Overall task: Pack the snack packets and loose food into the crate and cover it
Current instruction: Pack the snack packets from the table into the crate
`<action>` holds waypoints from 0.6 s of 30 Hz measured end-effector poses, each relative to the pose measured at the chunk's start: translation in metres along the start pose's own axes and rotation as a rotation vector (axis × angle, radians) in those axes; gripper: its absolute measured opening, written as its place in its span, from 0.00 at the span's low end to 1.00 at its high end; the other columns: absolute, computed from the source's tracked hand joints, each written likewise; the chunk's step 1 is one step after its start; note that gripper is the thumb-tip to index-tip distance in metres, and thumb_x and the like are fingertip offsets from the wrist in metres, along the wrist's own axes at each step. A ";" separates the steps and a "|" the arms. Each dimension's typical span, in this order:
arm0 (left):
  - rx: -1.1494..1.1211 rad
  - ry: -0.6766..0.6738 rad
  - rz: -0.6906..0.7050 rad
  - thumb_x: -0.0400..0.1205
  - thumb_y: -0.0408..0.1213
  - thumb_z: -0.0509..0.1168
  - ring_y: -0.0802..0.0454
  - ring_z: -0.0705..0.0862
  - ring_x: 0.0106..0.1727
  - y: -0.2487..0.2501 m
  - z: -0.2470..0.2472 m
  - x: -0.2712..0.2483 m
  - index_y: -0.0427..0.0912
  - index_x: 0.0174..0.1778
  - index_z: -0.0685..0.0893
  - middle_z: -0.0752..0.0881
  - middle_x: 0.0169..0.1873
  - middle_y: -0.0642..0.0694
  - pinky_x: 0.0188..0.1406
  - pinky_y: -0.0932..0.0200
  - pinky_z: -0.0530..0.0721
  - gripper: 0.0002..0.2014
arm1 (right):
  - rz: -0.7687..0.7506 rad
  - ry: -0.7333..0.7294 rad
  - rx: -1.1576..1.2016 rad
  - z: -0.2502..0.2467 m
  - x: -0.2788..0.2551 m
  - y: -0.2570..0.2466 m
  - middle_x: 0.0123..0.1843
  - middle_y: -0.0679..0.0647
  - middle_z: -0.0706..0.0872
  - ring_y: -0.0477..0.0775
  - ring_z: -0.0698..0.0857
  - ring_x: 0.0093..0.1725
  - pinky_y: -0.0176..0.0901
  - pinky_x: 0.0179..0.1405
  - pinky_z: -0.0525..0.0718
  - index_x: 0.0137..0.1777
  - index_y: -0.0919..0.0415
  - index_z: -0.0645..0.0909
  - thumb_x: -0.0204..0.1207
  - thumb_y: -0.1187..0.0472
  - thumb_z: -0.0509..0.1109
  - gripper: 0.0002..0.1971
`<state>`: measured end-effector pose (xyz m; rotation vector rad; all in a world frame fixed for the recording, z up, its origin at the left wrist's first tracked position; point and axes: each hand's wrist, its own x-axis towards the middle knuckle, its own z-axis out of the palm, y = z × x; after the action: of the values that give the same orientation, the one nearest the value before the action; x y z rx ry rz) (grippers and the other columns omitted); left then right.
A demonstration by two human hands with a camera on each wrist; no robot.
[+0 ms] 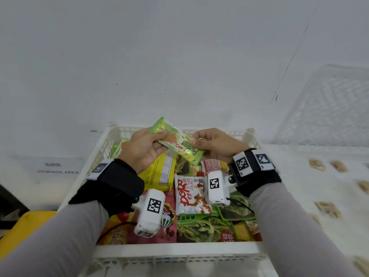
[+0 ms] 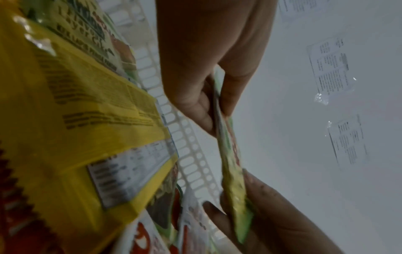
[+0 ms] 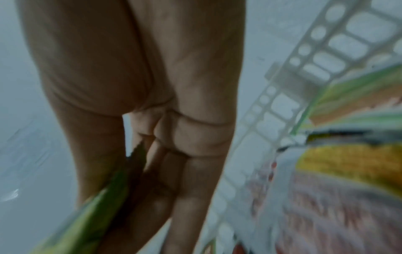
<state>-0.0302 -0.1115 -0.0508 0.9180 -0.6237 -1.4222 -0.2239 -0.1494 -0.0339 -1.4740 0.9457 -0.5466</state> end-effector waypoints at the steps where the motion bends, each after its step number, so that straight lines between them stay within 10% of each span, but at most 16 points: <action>1: 0.100 -0.002 -0.012 0.78 0.20 0.64 0.45 0.91 0.41 -0.001 -0.001 0.000 0.29 0.50 0.81 0.90 0.42 0.35 0.37 0.57 0.90 0.07 | 0.007 0.057 -0.039 -0.008 -0.002 0.001 0.37 0.56 0.87 0.52 0.87 0.37 0.49 0.43 0.88 0.45 0.64 0.80 0.77 0.67 0.69 0.01; 5: 0.597 -0.022 0.017 0.73 0.20 0.71 0.46 0.91 0.40 -0.012 0.010 -0.007 0.27 0.46 0.82 0.87 0.47 0.32 0.35 0.55 0.90 0.08 | 0.067 0.283 -0.107 -0.042 -0.012 0.009 0.37 0.58 0.89 0.56 0.88 0.37 0.48 0.36 0.88 0.43 0.61 0.80 0.70 0.67 0.76 0.07; 8: 0.822 -0.093 -0.008 0.74 0.20 0.70 0.48 0.89 0.37 -0.024 0.027 -0.007 0.32 0.34 0.81 0.85 0.35 0.36 0.37 0.56 0.90 0.06 | 0.148 0.402 -0.247 -0.055 -0.016 0.017 0.45 0.64 0.89 0.63 0.88 0.46 0.60 0.52 0.87 0.41 0.60 0.82 0.70 0.68 0.76 0.06; 11: 1.007 -0.100 -0.006 0.75 0.20 0.69 0.38 0.89 0.42 -0.035 0.046 -0.001 0.34 0.30 0.75 0.79 0.29 0.38 0.44 0.46 0.89 0.12 | 0.223 0.468 -0.399 -0.057 -0.015 0.022 0.49 0.59 0.88 0.56 0.87 0.45 0.47 0.45 0.87 0.40 0.58 0.84 0.73 0.73 0.72 0.08; 15: 1.249 -0.106 -0.046 0.74 0.21 0.71 0.38 0.89 0.41 -0.045 0.053 0.006 0.40 0.39 0.73 0.86 0.41 0.32 0.49 0.42 0.88 0.13 | 0.281 0.539 -0.600 -0.050 -0.016 0.023 0.43 0.51 0.79 0.49 0.78 0.42 0.34 0.40 0.74 0.46 0.64 0.85 0.70 0.73 0.74 0.07; 18: 1.234 -0.073 -0.050 0.73 0.27 0.72 0.47 0.87 0.34 -0.042 0.042 0.007 0.40 0.54 0.74 0.85 0.41 0.39 0.34 0.55 0.87 0.17 | 0.293 0.559 -0.704 -0.045 -0.016 0.021 0.36 0.50 0.79 0.50 0.79 0.41 0.36 0.40 0.75 0.41 0.62 0.82 0.67 0.70 0.77 0.07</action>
<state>-0.0875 -0.1218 -0.0642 1.8214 -1.6073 -1.0211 -0.2740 -0.1610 -0.0440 -1.7784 1.9026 -0.4303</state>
